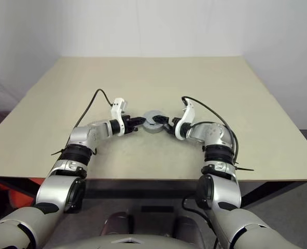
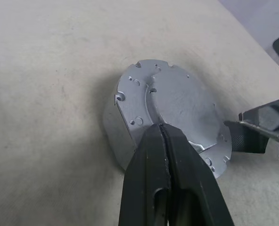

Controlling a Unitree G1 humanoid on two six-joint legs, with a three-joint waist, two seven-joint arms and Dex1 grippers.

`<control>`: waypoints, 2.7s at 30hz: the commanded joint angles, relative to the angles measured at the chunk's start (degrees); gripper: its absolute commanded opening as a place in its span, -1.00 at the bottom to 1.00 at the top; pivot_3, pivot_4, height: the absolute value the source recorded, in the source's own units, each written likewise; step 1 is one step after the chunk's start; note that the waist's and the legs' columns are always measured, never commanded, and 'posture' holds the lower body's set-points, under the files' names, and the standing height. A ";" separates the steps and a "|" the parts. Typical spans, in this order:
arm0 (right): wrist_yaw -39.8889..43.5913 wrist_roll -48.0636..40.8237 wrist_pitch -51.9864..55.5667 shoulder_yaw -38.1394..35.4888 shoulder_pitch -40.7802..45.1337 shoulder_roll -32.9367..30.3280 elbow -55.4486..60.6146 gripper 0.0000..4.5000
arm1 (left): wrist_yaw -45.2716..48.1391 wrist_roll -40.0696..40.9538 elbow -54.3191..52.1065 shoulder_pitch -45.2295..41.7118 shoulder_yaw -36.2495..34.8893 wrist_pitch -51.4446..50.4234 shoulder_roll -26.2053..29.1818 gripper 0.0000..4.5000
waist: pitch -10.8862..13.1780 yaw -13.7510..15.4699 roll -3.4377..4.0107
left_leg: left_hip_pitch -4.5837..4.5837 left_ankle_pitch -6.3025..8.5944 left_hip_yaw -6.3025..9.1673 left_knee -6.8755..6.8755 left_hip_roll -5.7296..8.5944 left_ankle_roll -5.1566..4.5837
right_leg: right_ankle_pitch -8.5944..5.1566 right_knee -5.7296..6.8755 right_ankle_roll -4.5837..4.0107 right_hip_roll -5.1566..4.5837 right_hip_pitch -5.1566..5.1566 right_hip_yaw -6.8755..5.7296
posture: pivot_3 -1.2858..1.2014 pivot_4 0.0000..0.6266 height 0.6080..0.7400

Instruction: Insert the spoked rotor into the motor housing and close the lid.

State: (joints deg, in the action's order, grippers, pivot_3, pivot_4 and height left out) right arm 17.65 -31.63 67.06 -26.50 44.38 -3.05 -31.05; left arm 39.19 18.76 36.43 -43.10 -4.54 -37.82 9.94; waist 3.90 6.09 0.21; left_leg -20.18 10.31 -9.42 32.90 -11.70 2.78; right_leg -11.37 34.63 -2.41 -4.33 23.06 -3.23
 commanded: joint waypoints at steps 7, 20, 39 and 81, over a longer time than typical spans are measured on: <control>1.73 -5.04 -5.35 -2.30 4.41 4.88 -5.38 0.99 | -0.56 -0.29 -2.46 0.75 0.97 0.39 -0.07 -1.00 | 0.00 -0.76 0.00 | 0.19 -0.06 -0.01 -0.18 -0.06 0.09 | -0.02 0.05 0.04 0.05 0.04 0.00 | 0.03 -1.00 1.00; 1.14 -4.97 -11.49 -2.97 7.68 7.04 -9.27 0.99 | -1.25 -0.48 -3.91 1.91 1.28 0.25 0.09 -1.00 | 0.01 -0.70 0.01 | -0.02 -0.13 -0.09 -0.41 -0.05 0.21 | 0.12 0.03 -0.50 0.05 0.32 -0.01 | 0.03 -1.00 1.00; 0.58 -4.02 -12.59 -0.80 7.52 7.85 -8.17 0.14 | -0.88 -1.19 -2.96 1.44 1.13 1.26 0.21 -1.00 | 0.01 -0.54 0.01 | 0.02 -0.15 -0.12 -0.49 -0.05 0.23 | 0.10 0.01 -0.53 0.05 0.32 -0.01 | 0.03 -1.00 1.00; -7.33 -15.29 -20.19 -13.77 13.15 5.31 -21.16 -0.50 | -8.02 11.92 -13.87 7.48 -16.50 -0.29 2.81 -1.00 | 0.04 -1.82 0.01 | -0.09 -0.11 -0.13 -0.55 -0.08 0.18 | 0.09 0.06 -0.58 0.09 0.50 -0.01 | 0.03 -1.00 1.00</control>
State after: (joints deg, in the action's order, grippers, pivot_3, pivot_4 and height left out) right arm 9.21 -42.02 46.90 -38.01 53.79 1.90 -53.81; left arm 31.61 28.35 25.85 -35.51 -19.47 -37.65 12.14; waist 3.93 4.27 0.22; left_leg -20.43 10.19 -9.55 32.36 -11.78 2.96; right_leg -11.28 34.69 -3.01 -4.24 23.71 -3.25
